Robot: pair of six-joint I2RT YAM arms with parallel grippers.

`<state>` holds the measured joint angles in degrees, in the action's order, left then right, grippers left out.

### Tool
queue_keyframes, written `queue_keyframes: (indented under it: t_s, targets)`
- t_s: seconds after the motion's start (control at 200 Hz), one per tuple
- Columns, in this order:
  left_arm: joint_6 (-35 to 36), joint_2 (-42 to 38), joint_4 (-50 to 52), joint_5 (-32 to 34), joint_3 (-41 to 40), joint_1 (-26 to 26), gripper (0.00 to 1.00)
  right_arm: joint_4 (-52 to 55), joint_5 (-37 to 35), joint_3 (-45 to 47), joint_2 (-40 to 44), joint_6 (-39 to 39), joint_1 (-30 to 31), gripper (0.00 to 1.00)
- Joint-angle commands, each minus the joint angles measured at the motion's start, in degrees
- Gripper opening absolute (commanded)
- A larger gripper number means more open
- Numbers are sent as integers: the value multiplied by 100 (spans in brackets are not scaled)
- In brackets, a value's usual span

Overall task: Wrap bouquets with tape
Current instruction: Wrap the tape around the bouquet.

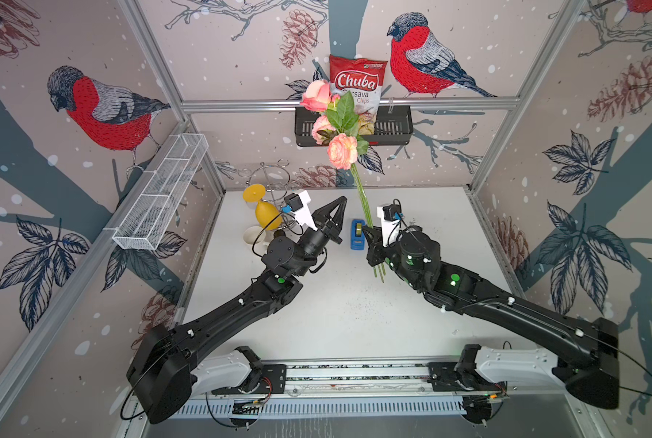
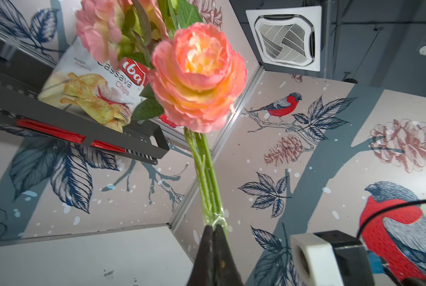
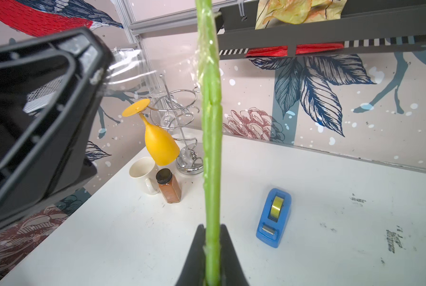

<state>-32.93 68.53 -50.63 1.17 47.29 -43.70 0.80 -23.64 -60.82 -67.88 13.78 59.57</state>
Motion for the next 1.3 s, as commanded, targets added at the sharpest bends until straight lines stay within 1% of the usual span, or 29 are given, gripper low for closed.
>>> queue_keyframes:
  t_s: [0.0, 0.305, 0.39, 0.45, 0.52, 0.535, 0.555, 0.61, 0.645, 0.685, 0.796, 0.836, 0.911, 0.941, 1.046, 1.161, 1.296]
  targets:
    - [-200, 125, -386, -321, 178, -59, 0, -80, -274, -95, -130, 172, -23, 0]
    - [-353, 717, -675, -442, 673, -77, 0, -144, 17, -75, -253, 94, 97, 0]
    - [-272, 772, -743, -453, 743, -75, 0, -210, 65, -27, -184, 117, 93, 0]
    - [-86, 650, -550, -294, 708, -77, 0, -203, -30, -1, -96, 154, 93, 0]
    - [-25, 394, -143, 155, 595, -60, 0, -248, -84, 77, 58, 216, 66, 0]
    - [-25, 332, -99, 242, 549, -59, 3, -281, -69, 97, 88, 236, 59, 0]
    - [-42, 257, -99, 333, 455, -64, 10, -317, -60, 124, 128, 259, 46, 0]
    - [-40, 36, -236, 409, 151, -59, 25, -408, 29, 171, 248, 321, 27, 0]
    - [-38, -117, -290, 458, -52, -60, 32, -426, 84, 160, 310, 367, 12, 0]
    - [-85, -285, -274, 631, -284, -59, 33, -431, 162, 134, 379, 389, 24, 0]
    - [-221, -550, -119, 1187, -770, -16, 30, -546, 516, 114, 555, 428, 75, 0]
    - [-370, -529, -83, 1071, -844, 99, 32, -615, 690, 123, 601, 412, 110, 0]
    - [-614, -325, -198, 569, -838, 291, 44, -695, 936, 116, 655, 386, 218, 0]
    - [-644, -222, -346, 369, -818, 330, 47, -701, 1001, 99, 660, 366, 259, 0]
    - [-656, 103, -807, -100, -642, 336, 48, -697, 1108, 79, 713, 294, 412, 0]
    - [-737, 389, -1281, -591, -427, 336, 52, -748, 1361, 113, 755, 291, 468, 0]
    - [-797, 534, -1746, -796, -297, 345, 53, -795, 1481, 171, 797, 301, 505, 0]
